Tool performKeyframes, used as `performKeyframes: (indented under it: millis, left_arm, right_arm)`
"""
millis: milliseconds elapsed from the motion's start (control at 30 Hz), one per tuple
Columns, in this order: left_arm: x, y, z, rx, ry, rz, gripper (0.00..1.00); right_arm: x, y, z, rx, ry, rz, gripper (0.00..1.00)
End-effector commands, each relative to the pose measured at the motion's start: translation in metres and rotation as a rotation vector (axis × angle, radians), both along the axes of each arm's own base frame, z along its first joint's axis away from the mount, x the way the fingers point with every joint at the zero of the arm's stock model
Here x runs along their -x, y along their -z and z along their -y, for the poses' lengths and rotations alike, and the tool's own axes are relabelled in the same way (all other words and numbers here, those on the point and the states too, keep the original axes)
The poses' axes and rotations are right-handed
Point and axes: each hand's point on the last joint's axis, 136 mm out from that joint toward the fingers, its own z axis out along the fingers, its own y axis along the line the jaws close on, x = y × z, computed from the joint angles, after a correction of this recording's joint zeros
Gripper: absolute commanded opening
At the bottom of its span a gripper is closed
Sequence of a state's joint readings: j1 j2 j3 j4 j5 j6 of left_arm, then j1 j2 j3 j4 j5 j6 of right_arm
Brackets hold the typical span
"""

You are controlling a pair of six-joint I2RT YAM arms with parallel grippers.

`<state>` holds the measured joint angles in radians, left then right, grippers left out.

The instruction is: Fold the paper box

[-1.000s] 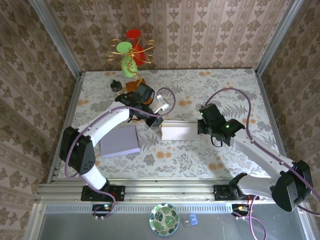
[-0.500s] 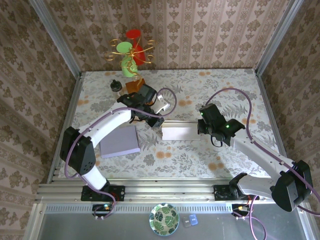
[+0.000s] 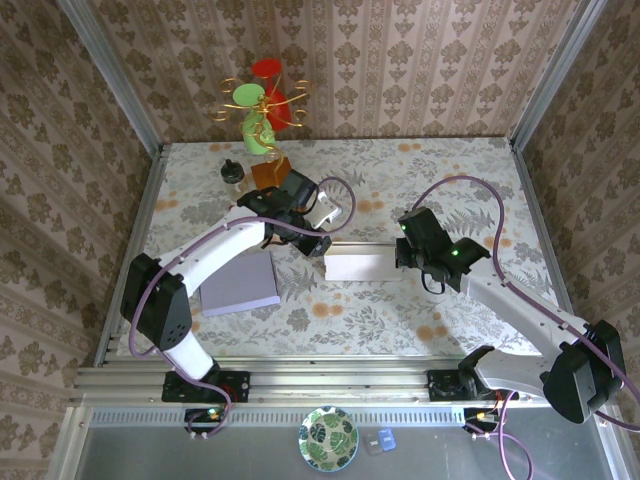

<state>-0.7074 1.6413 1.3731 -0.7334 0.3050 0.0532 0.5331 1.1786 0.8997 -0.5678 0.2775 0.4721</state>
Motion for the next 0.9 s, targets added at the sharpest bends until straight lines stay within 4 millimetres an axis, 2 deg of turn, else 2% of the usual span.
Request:
performKeyframes:
  millis: [0, 500, 867]
  left_arm:
    - [0.004, 0.004, -0.002, -0.015, -0.012, -0.014, 0.21]
    - [0.004, 0.003, -0.009, -0.017, -0.034, -0.006, 0.17]
    - [-0.002, -0.008, -0.011, -0.009, -0.06, 0.022, 0.2]
  right_arm:
    - [0.01, 0.011, 0.002, 0.024, -0.003, -0.057, 0.0]
    - [0.01, 0.012, 0.001, 0.026, -0.004, -0.059, 0.0]
    - [0.01, 0.014, 0.002, 0.029, -0.004, -0.065, 0.0]
